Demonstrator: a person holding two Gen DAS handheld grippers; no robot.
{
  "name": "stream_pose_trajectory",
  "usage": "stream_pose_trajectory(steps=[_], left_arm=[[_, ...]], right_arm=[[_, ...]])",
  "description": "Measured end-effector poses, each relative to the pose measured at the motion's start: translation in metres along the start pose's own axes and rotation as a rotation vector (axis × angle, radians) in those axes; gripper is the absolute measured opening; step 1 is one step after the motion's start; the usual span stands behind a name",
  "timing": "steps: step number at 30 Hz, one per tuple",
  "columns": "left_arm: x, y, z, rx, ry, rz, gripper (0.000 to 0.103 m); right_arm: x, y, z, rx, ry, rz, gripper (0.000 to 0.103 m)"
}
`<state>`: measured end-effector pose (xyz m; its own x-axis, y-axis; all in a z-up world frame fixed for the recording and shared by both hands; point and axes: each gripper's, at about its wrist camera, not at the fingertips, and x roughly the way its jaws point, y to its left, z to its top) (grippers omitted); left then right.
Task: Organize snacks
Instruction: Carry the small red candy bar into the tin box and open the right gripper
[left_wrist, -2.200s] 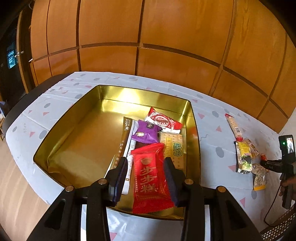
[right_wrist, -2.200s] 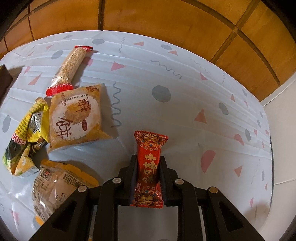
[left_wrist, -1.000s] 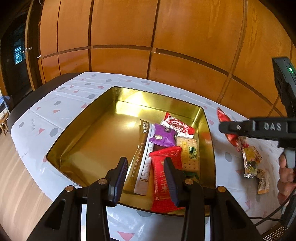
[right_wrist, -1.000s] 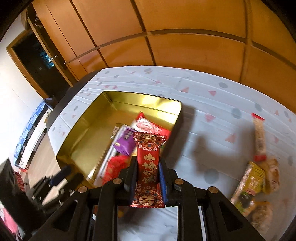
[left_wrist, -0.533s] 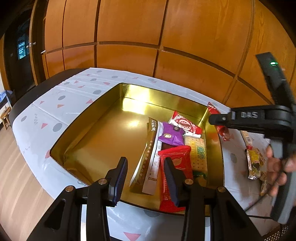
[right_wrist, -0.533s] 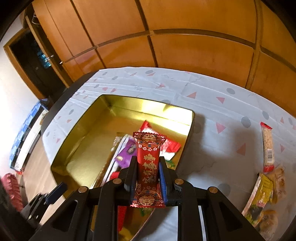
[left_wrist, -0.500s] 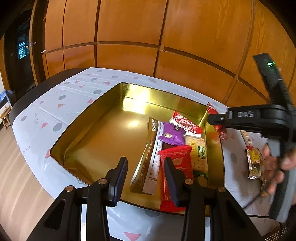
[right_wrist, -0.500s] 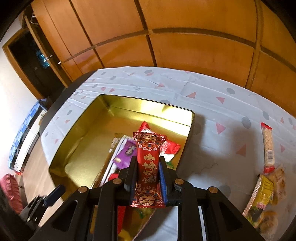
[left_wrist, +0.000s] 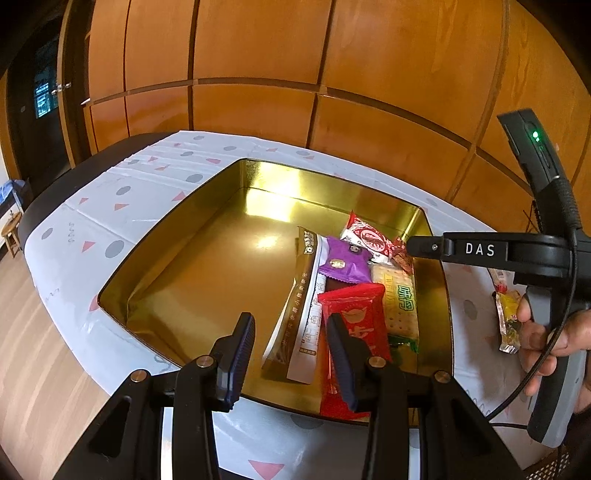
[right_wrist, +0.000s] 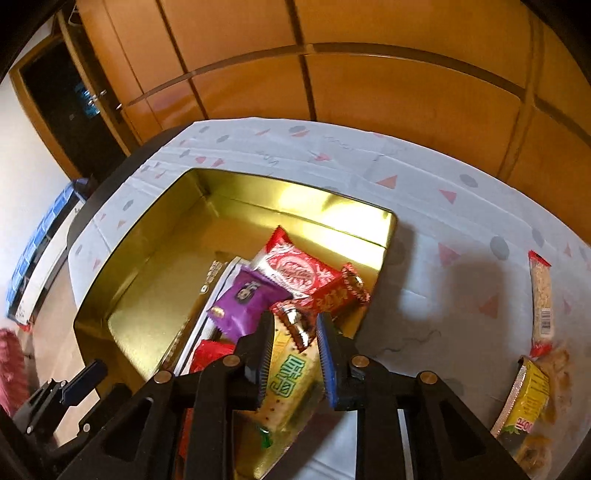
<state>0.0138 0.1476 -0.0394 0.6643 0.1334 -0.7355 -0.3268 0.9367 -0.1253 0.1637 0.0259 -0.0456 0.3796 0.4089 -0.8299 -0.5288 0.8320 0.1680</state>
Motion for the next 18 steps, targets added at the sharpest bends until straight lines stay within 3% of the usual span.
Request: stream_pose_trajectory(steps=[18], left_arm=[[-0.014,-0.016,0.001,0.047,-0.028,-0.018,0.041]], right_arm=[[-0.075,-0.037,-0.042,0.034,-0.134,-0.080,0.025]])
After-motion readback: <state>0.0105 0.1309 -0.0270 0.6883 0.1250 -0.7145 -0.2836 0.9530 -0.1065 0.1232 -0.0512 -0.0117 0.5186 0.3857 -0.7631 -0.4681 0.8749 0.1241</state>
